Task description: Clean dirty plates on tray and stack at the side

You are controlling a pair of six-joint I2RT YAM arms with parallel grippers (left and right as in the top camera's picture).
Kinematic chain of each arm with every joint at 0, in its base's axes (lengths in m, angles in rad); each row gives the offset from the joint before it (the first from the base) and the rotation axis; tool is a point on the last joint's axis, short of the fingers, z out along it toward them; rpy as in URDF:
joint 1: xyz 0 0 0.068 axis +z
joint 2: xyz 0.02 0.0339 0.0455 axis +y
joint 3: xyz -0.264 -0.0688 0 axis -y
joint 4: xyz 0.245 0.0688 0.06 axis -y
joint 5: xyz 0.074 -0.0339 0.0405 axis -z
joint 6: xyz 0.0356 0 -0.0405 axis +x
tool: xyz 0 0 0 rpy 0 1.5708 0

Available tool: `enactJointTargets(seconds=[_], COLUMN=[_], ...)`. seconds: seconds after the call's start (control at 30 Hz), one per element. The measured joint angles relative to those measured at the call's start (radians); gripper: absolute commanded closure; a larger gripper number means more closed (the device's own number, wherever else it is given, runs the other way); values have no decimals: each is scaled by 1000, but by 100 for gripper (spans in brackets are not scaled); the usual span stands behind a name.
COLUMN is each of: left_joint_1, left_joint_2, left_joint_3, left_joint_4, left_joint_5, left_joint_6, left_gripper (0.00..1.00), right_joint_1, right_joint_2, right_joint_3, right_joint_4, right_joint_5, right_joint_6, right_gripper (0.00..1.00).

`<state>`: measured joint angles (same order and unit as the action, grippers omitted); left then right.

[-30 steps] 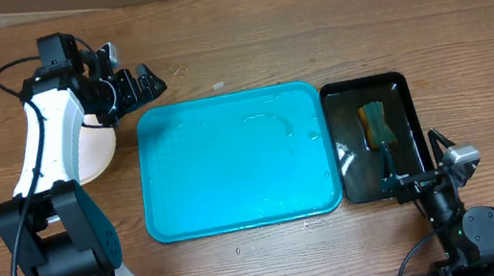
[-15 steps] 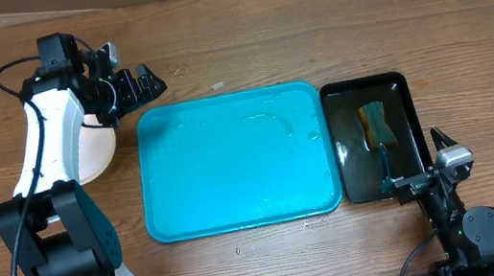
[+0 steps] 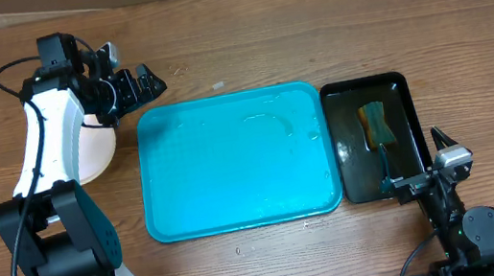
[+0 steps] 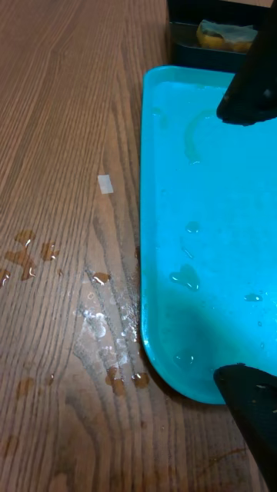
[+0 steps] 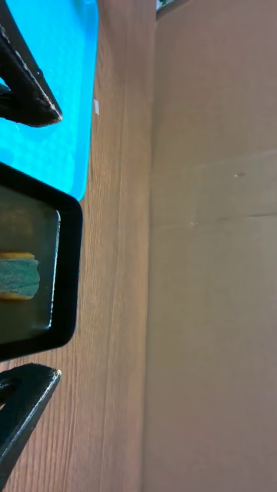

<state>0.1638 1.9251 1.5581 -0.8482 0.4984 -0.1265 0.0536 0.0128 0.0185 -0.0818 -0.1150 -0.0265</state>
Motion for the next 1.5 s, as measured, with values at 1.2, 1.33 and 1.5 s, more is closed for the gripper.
enactJointTargets(seconds=[1.2,1.33,1.5], left_joint_1=[-73,-72,-73], left_joint_2=[-543,-680,-817], left_joint_3=[-7,-7,-7], left_joint_4=[1,0,-5], left_joint_5=[4,4,4], left_joint_6=[1,3,4], left_gripper=[0,0,0], right_joint_1=[-1,-1,-1], right_joint_2=[0,0,0], right_joint_3=[0,0,0], right_joint_4=[0,0,0], right_joint_5=[0,0,0], right_joint_6=[0,0,0], right_gripper=[0,0,0])
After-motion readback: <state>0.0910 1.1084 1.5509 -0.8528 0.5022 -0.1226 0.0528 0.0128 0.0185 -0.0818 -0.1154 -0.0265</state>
